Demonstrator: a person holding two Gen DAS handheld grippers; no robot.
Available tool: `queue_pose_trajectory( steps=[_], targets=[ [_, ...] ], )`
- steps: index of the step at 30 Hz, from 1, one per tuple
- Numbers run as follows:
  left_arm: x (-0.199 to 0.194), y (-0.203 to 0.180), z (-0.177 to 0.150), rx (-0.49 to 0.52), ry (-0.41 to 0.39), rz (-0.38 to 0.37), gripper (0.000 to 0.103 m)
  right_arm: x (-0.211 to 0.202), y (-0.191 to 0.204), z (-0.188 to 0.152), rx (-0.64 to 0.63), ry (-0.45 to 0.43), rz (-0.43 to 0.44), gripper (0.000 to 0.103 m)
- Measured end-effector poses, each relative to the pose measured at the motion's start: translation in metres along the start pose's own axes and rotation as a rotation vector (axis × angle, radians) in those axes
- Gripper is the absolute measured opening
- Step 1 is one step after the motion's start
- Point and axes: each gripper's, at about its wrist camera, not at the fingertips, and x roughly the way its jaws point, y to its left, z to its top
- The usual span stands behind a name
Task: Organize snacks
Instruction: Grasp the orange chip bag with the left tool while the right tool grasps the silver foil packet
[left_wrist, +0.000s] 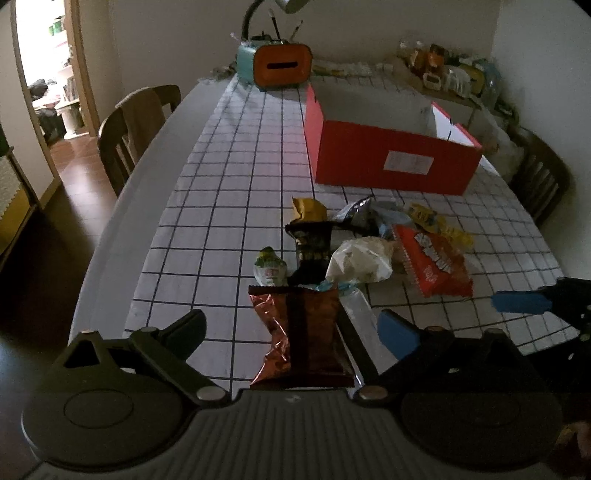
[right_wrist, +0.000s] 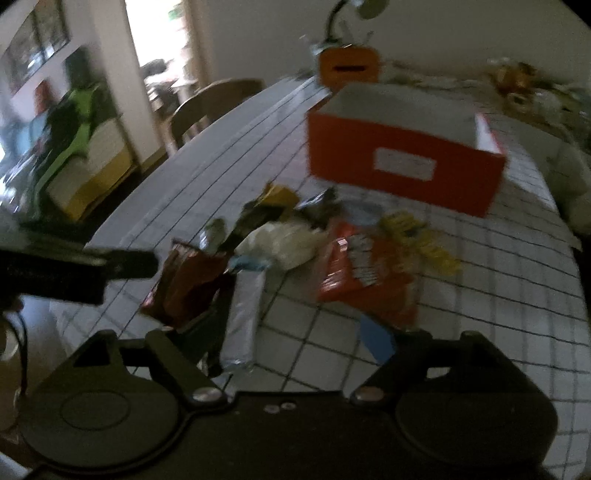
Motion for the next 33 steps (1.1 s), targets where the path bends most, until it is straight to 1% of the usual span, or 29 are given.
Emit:
queue_pose_trajectory(
  steps=[6,7,9,11,13,15,16,17,18,19,21,23,25,33],
  targets=[
    [0.030,0.003,0.003,-0.012,0.067,-0.021,0.089,0.035,0.018,-0.001,-0.099,0.066,0.042,0.079],
    [0.035,0.006,0.004,-0.025,0.083,-0.032,0.087,0.041,0.020,-0.001,-0.101,0.076,0.048,0.079],
    [0.046,0.010,0.004,-0.052,0.123,-0.044,0.081,0.053,0.024,0.000,-0.097,0.100,0.056,0.073],
    [0.054,0.011,0.004,-0.057,0.143,-0.050,0.077,0.062,0.024,0.002,-0.082,0.110,0.058,0.072],
    [0.060,0.009,0.003,-0.051,0.155,-0.055,0.076,0.069,0.025,0.003,-0.073,0.114,0.067,0.071],
    [0.065,0.007,0.003,-0.044,0.167,-0.059,0.075,0.075,0.028,0.003,-0.080,0.117,0.069,0.068],
    [0.067,0.006,0.003,-0.041,0.173,-0.064,0.073,0.077,0.030,0.003,-0.087,0.118,0.068,0.068],
    [0.070,0.005,0.003,-0.039,0.181,-0.068,0.069,0.079,0.031,0.003,-0.093,0.121,0.064,0.064],
    [0.073,0.006,0.002,-0.041,0.188,-0.068,0.068,0.081,0.032,0.003,-0.097,0.126,0.060,0.060],
    [0.075,0.006,0.003,-0.046,0.194,-0.068,0.065,0.083,0.032,0.003,-0.098,0.128,0.057,0.059],
    [0.078,0.008,0.003,-0.057,0.200,-0.076,0.064,0.085,0.033,0.002,-0.104,0.129,0.057,0.054],
    [0.080,0.009,0.003,-0.058,0.201,-0.081,0.058,0.086,0.034,0.001,-0.120,0.128,0.050,0.050],
    [0.080,0.012,0.004,-0.061,0.199,-0.085,0.056,0.087,0.036,0.000,-0.137,0.133,0.047,0.046],
    [0.075,0.022,0.001,-0.097,0.174,-0.107,0.042,0.086,0.031,-0.001,-0.138,0.123,0.044,0.042]
  ],
)
